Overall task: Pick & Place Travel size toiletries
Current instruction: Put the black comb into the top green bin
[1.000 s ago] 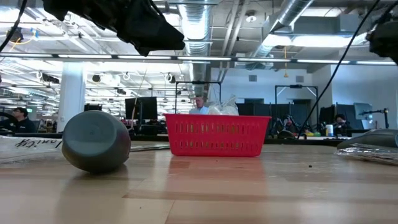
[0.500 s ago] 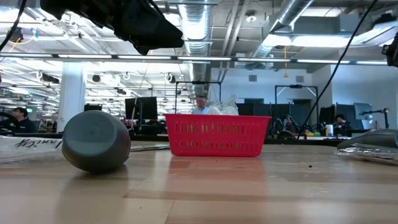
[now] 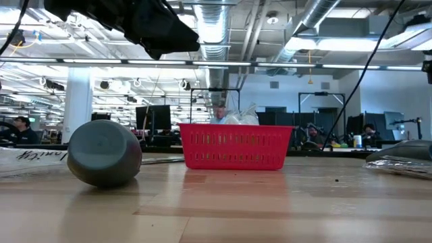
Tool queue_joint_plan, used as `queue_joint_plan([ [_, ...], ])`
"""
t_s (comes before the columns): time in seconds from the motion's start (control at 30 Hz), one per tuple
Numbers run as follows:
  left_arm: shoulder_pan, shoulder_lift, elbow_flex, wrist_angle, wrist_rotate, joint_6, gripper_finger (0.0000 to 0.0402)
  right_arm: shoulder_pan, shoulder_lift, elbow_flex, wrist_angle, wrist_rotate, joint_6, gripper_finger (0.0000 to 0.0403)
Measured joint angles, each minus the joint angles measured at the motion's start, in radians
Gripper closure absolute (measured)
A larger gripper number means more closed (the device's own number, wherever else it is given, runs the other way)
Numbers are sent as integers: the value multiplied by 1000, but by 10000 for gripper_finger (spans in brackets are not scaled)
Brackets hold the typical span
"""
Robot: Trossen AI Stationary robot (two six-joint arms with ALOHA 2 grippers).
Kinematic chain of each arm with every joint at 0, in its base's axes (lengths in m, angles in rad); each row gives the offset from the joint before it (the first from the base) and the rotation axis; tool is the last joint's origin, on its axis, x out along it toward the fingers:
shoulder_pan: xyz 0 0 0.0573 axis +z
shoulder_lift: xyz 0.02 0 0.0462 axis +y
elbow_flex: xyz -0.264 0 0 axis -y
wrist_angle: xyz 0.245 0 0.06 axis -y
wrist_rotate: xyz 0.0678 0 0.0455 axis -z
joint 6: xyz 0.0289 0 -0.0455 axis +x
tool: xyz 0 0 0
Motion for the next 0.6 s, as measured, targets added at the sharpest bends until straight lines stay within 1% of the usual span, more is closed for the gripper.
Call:
queue_joint_plan([
  [0.23, 0, 0, 0, 0, 0, 1, 273, 20, 0, -22, 32, 7, 43, 223],
  [0.47, 0, 0, 0, 0, 0, 3, 273, 8, -1, -100, 152, 14, 44, 223],
  [0.6, 0, 0, 0, 0, 0, 2, 273, 8, -5, -118, 168, 29, 44, 224],
])
